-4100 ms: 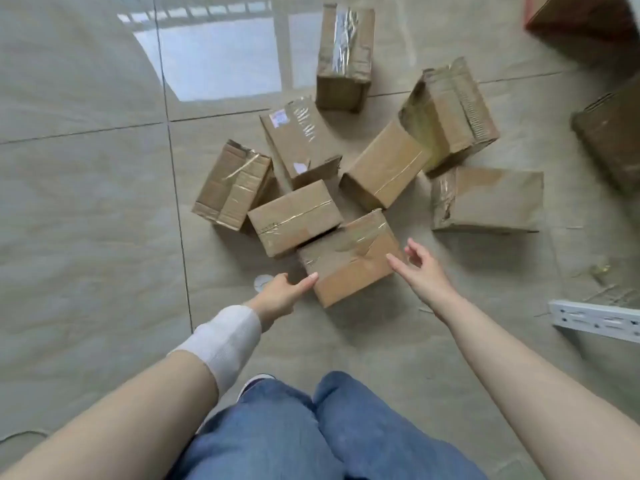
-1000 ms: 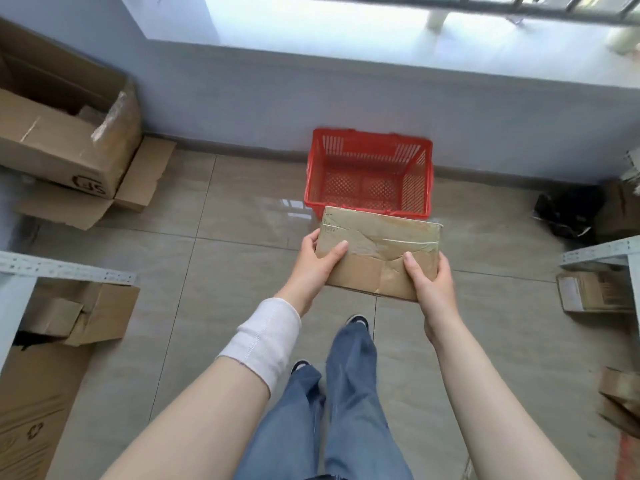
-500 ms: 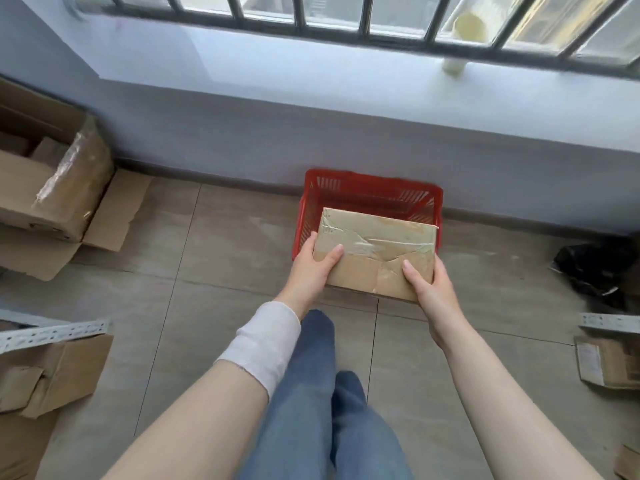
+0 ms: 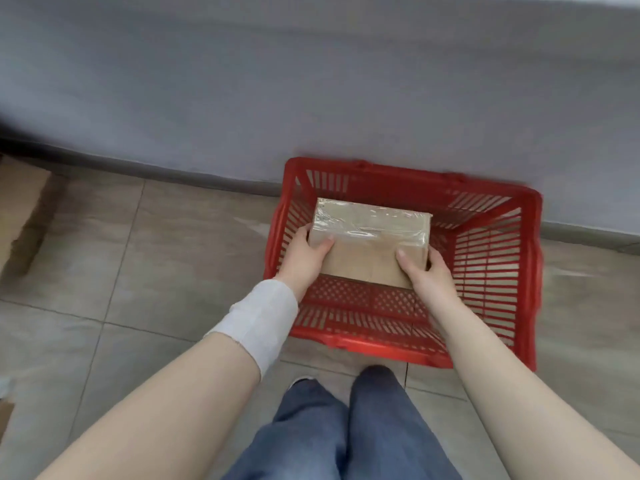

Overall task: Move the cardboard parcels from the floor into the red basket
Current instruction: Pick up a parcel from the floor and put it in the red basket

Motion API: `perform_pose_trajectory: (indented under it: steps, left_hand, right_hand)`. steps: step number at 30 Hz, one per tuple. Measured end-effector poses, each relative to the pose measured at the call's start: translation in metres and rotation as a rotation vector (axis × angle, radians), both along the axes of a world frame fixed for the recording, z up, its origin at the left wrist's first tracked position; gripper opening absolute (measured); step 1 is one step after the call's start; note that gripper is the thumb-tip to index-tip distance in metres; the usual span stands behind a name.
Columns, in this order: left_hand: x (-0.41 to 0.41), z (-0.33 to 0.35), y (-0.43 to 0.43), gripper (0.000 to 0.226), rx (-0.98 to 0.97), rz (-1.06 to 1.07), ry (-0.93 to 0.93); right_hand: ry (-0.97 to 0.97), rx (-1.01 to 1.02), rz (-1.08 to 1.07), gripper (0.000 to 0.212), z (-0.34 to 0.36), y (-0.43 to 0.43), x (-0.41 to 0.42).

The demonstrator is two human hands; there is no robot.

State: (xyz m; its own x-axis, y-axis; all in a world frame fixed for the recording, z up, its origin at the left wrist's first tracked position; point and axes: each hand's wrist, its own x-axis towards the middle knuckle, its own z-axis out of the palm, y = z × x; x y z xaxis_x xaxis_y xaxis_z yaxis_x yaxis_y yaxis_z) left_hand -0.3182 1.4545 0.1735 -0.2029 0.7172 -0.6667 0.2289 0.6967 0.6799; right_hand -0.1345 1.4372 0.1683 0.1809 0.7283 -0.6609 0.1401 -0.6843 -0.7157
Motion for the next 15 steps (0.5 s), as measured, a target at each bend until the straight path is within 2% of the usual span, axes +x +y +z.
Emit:
perform_pose_trajectory:
  steps: [4,7,15]
  left_hand:
    - [0.001,-0.092,0.026,0.048,0.003,-0.038,0.075]
    - [0.001,-0.143,0.035,0.053,0.03,-0.05,0.136]
    - [-0.002,-0.195,0.045,0.045,0.006,-0.053,0.152]
  right_hand:
    - [0.064,-0.028,-0.005,0.052,-0.103,0.025,-0.003]
    - [0.06,-0.04,0.019,0.055,-0.153,0.04,-0.004]
    - [-0.068,-0.003,0.096,0.055,-0.204,0.054,-0.015]
